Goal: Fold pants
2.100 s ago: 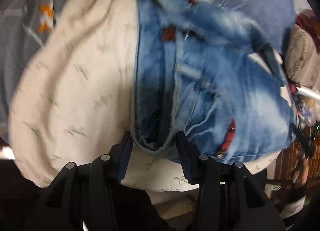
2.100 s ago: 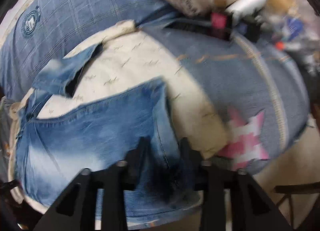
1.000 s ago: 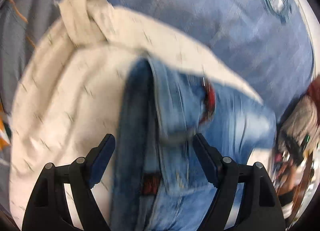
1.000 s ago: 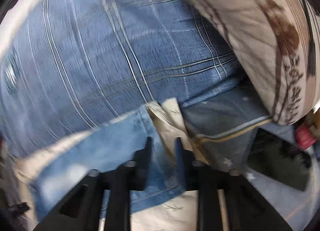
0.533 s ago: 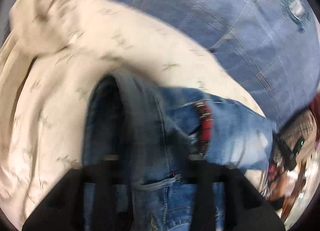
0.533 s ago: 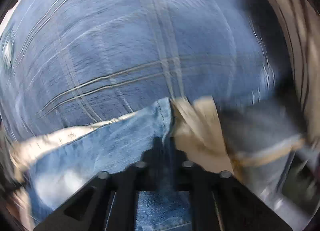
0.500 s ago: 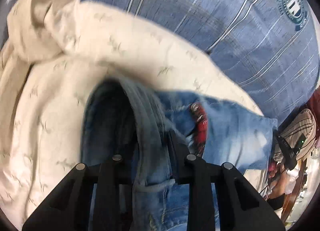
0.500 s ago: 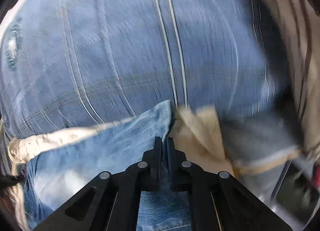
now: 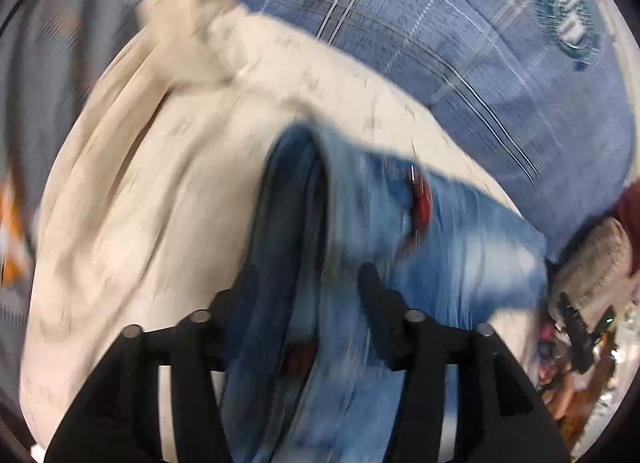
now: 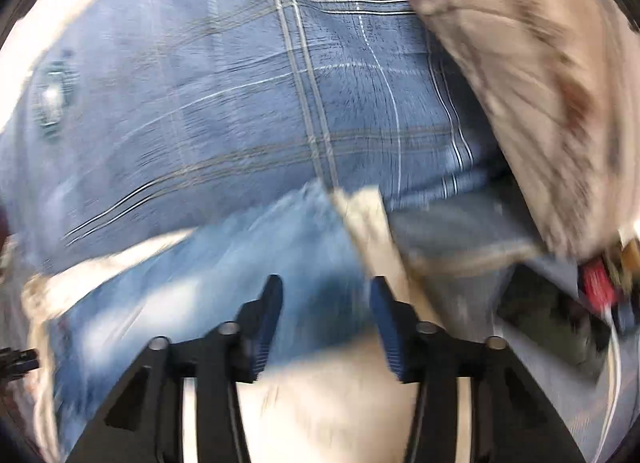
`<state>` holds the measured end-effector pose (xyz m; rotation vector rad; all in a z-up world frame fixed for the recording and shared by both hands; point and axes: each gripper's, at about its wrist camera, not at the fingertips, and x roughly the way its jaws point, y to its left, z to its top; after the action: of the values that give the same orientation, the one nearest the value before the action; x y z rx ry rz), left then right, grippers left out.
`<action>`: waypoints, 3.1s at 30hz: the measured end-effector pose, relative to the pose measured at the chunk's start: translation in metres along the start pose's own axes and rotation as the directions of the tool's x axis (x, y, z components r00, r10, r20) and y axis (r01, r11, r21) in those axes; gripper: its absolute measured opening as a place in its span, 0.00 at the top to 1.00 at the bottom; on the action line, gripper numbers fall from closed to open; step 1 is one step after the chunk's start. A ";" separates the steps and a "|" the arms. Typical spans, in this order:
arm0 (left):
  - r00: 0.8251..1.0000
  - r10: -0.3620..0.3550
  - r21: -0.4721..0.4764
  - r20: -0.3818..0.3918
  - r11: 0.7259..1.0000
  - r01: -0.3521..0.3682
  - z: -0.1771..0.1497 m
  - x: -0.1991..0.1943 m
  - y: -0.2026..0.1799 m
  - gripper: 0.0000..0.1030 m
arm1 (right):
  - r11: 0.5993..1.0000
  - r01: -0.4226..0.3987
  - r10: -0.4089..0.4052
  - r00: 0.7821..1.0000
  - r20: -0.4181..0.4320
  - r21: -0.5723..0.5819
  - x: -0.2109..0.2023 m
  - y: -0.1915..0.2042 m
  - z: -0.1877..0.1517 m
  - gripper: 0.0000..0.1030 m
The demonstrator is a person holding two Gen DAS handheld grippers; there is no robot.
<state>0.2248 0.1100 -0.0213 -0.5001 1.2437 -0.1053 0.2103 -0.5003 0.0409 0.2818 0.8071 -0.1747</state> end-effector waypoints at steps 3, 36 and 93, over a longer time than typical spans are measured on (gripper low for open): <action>0.996 -0.065 -0.028 -0.055 0.998 0.064 -0.056 -0.002 0.011 0.40 | 0.998 -0.037 0.038 0.999 -0.020 0.050 -0.046 -0.025 -0.053 0.48; 0.976 -0.188 0.057 -0.114 0.979 0.195 -0.182 -0.026 0.047 0.83 | 0.963 0.158 -0.147 0.987 -0.067 0.218 -0.084 -0.113 -0.147 0.71; 0.986 -0.167 0.207 0.014 0.965 0.161 -0.142 -0.015 -0.031 0.84 | 0.997 0.065 -0.067 0.995 0.071 0.032 -0.144 -0.070 -0.179 0.83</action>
<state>0.0945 0.0440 -0.0279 -0.4227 1.1450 -0.3613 -0.0287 -0.5035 0.0161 0.2747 0.7429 -0.2580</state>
